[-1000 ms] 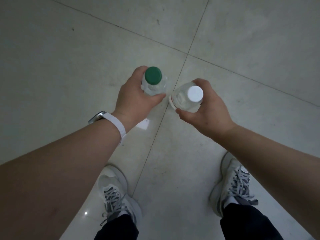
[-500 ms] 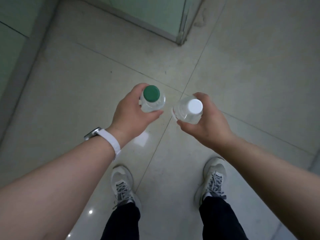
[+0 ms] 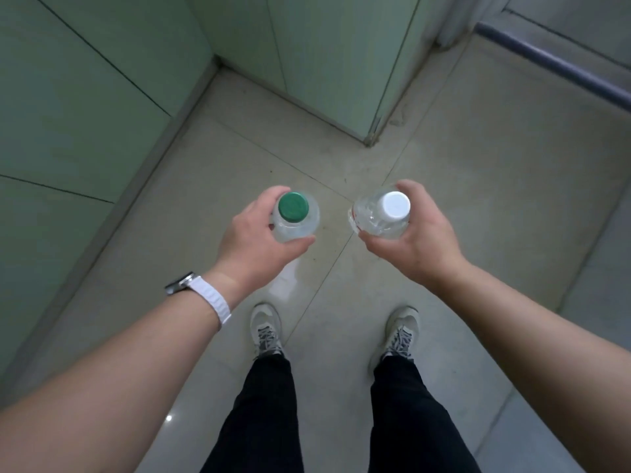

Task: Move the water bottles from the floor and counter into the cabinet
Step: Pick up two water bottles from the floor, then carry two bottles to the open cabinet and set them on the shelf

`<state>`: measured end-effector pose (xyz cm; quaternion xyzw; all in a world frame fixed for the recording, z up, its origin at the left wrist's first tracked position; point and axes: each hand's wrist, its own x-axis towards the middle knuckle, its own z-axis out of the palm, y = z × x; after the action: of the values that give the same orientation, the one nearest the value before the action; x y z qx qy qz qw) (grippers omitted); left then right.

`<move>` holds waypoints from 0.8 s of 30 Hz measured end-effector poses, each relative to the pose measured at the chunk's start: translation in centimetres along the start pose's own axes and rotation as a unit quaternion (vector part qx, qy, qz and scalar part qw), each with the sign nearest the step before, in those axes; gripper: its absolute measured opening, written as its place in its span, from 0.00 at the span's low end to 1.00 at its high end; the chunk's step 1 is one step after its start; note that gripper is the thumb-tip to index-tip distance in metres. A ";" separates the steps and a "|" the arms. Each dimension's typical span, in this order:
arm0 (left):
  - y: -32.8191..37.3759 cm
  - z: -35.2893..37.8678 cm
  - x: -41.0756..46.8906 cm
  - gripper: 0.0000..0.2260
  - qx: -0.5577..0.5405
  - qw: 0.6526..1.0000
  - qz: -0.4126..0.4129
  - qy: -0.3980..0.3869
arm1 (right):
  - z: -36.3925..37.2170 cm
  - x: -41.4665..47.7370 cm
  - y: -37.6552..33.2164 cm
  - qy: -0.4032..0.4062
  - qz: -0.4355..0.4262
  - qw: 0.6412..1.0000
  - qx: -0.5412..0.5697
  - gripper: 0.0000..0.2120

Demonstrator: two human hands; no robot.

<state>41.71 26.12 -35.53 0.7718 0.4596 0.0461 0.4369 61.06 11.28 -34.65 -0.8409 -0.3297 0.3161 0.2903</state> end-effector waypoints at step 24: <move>4.0 -29.8 -18.7 0.28 -0.180 0.958 0.099 0.198 | -0.5 -15.4 -32.2 0.019 -0.152 0.976 0.158 0.29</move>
<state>19.58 30.17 -8.25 0.6973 0.4423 0.3229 0.4626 40.51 19.54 -6.69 -0.7303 -0.3937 0.3009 0.4702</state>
